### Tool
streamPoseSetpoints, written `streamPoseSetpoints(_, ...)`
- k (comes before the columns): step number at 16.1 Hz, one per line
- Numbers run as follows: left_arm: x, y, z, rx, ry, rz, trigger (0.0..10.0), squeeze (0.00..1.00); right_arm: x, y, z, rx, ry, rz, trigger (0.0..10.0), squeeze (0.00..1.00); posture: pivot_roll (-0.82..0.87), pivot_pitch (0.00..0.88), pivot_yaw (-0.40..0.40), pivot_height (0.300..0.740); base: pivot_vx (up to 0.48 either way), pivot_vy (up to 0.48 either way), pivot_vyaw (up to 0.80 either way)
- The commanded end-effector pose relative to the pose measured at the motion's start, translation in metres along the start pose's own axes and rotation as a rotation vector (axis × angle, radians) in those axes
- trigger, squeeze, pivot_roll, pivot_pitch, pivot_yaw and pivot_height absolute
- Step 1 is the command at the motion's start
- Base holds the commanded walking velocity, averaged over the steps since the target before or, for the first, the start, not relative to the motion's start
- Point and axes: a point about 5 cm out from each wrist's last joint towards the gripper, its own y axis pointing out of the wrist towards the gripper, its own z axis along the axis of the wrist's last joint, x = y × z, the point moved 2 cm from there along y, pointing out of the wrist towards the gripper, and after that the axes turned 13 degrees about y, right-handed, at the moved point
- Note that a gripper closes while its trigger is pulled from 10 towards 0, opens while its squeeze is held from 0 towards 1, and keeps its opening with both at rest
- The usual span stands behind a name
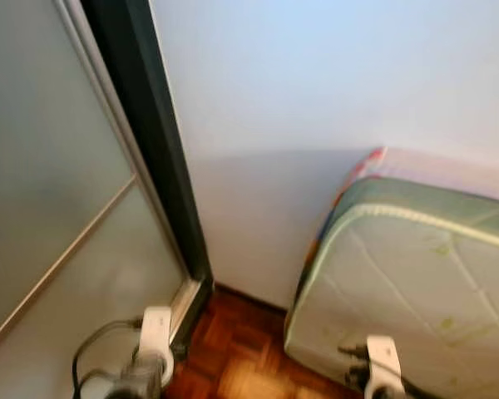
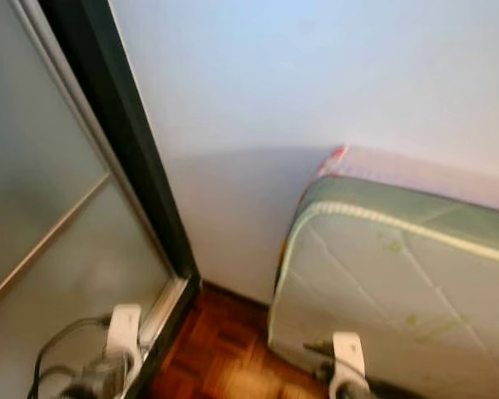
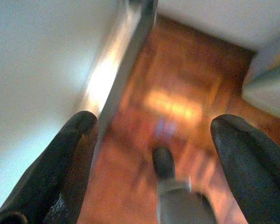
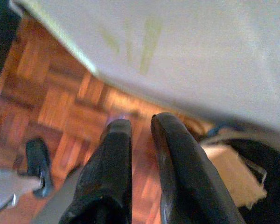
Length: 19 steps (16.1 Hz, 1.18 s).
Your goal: Clean up the room
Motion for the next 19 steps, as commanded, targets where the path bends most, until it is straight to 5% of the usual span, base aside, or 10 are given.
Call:
streamPoseSetpoints(1,0.0034,-0.0048,-0.0296,-0.096,0.001,-0.008,10.0,0.0,0.0079,-0.0033,-0.0153,-0.046,0.022,-0.022,10.0,0.0,0.02,0.035,-0.012,0.74,0.0,0.0,0.0)
streamPoseSetpoints(19,0.0032,-0.005,-0.0314,-0.113,0.021,-0.019,10.0,0.0,0.0085,-0.0034,-0.0169,-0.052,0.049,-0.032,10.0,0.0,0.02,0.014,0.001,0.74,0.0,0.0,0.0)
